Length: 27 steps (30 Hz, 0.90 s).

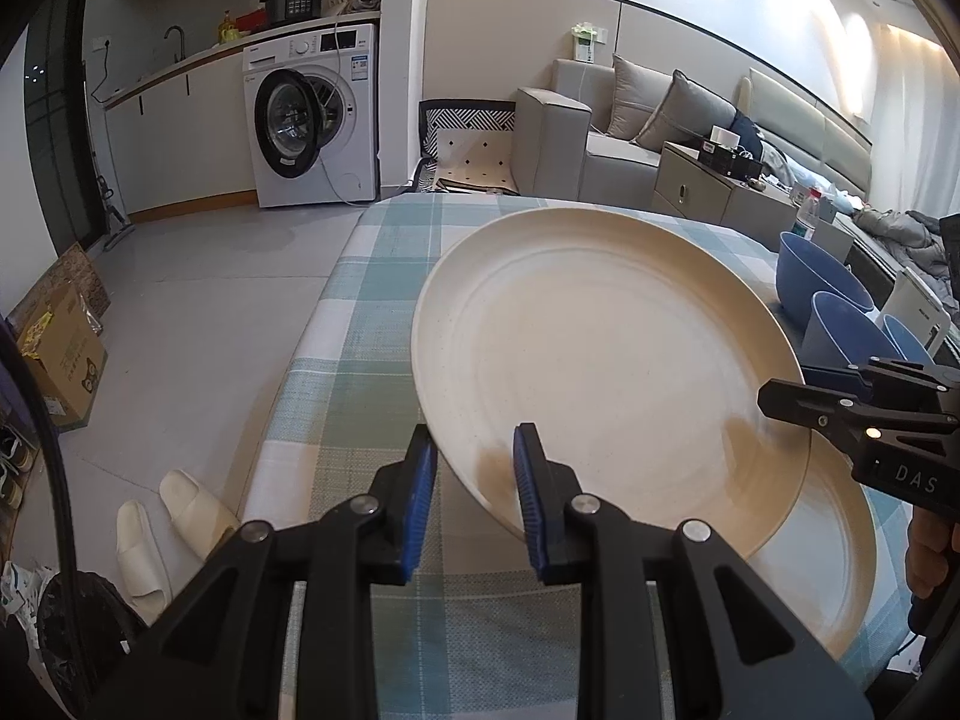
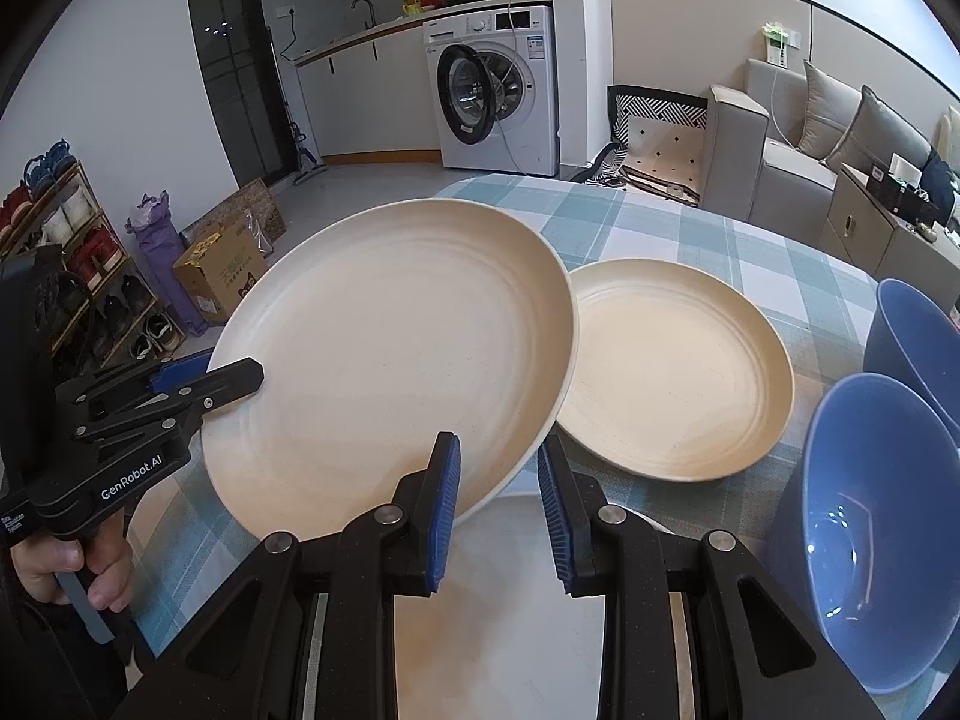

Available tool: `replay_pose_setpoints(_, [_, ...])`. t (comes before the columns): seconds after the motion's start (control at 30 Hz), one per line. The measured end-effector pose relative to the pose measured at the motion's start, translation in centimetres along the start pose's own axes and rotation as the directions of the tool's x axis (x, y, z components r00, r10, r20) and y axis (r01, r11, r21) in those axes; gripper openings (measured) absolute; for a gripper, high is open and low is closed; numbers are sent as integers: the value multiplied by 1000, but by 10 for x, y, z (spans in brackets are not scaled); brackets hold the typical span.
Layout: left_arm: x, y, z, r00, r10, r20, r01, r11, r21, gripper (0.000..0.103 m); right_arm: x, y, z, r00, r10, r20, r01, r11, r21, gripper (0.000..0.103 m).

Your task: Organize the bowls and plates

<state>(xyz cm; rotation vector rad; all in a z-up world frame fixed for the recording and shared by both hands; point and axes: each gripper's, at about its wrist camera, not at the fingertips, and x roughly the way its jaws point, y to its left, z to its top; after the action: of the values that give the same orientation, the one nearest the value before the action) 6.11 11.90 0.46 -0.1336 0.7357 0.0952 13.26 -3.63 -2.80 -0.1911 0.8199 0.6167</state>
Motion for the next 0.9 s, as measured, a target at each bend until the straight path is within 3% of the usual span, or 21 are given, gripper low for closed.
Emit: replay_pose_setpoints(0.9, [-6,-36,-1,998,-68,-9,68,994,82,24,-44,-20,-29,999,-41,34,39,998,56,28])
